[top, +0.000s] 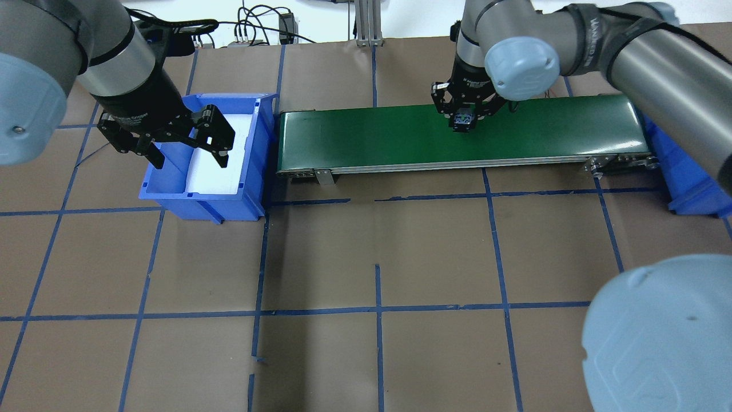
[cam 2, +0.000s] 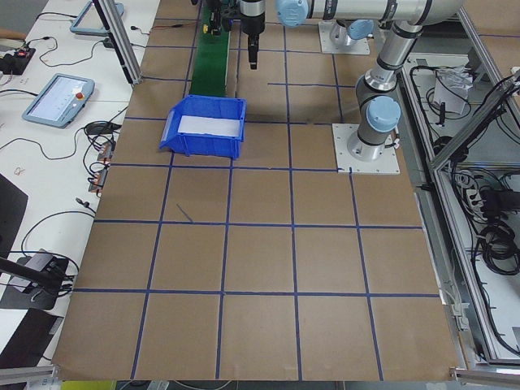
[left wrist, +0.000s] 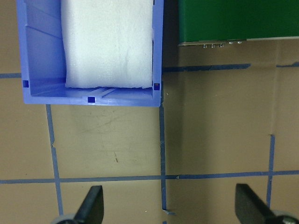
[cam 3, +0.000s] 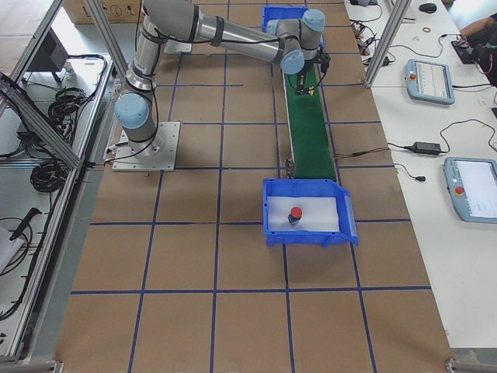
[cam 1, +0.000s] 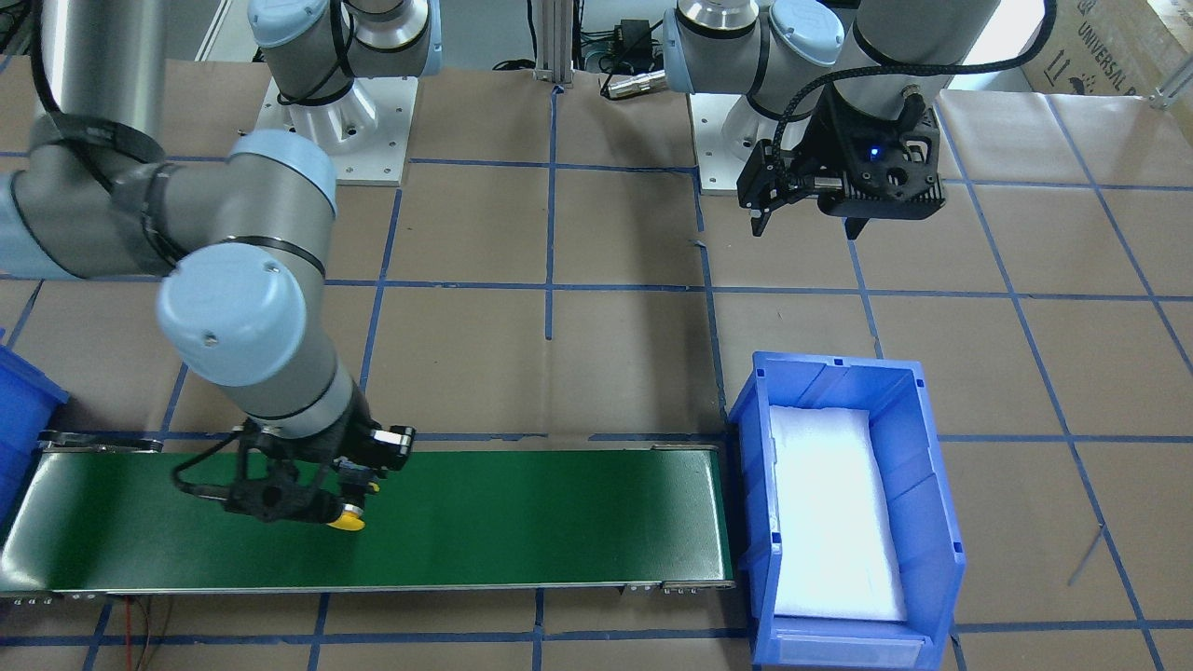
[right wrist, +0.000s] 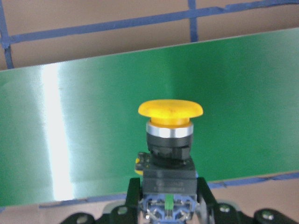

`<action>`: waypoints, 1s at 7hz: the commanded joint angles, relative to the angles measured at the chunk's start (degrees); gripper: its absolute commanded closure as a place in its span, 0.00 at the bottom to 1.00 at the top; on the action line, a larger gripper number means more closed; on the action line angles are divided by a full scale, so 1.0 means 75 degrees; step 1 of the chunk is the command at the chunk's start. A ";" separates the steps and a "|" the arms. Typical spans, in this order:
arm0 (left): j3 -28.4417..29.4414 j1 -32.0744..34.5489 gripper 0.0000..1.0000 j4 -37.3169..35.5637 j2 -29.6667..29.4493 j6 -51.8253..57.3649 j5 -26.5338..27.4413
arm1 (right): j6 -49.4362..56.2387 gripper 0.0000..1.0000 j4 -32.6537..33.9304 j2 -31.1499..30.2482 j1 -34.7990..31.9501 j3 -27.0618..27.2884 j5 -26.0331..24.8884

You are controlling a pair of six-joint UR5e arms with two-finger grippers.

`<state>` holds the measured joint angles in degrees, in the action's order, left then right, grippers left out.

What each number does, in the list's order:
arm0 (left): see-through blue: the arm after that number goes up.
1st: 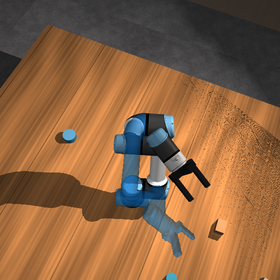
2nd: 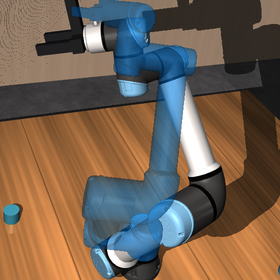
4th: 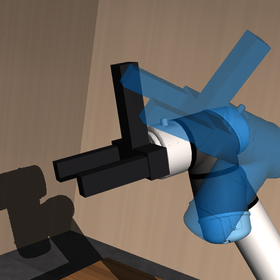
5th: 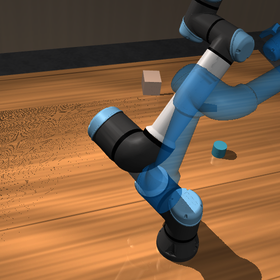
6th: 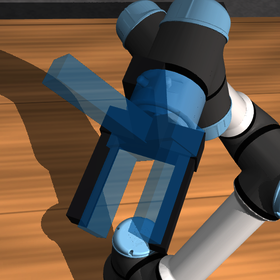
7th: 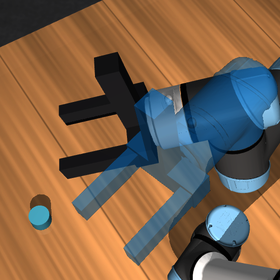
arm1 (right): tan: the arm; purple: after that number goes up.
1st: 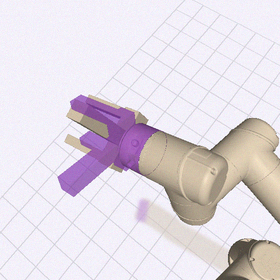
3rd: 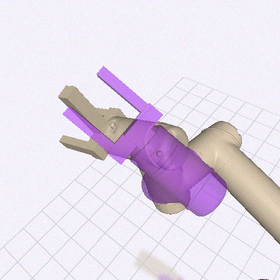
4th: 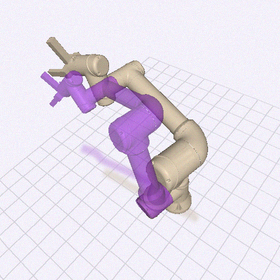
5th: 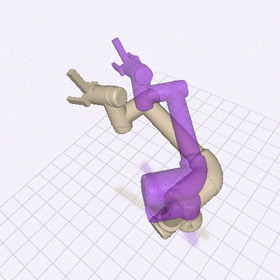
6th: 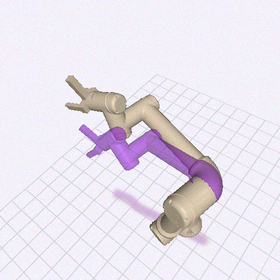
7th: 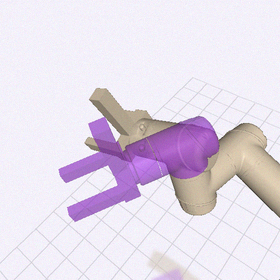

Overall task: Transport two buttons from left to right
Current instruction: 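Carry the yellow button with the right gripper to the far bin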

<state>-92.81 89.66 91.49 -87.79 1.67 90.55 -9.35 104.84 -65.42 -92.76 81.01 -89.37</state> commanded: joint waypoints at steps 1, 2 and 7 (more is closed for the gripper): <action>0.0000 -0.0001 0.00 0.0000 -0.0002 0.0000 0.0009 | 0.2532 0.93 -0.1527 -0.1070 0.1986 -0.0114 0.0034; 0.0000 -0.0001 0.00 0.0000 -0.0002 0.0000 -0.0002 | 0.3974 0.93 -0.1777 -0.1399 0.2924 -0.0079 -0.0303; 0.0000 -0.0001 0.00 0.0000 -0.0002 0.0000 0.0021 | 0.6953 0.92 -0.0725 0.0538 0.4938 -0.1210 -0.0775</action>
<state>-92.81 89.65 91.49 -87.81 1.67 90.64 40.65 98.40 -65.86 -56.71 75.86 -95.20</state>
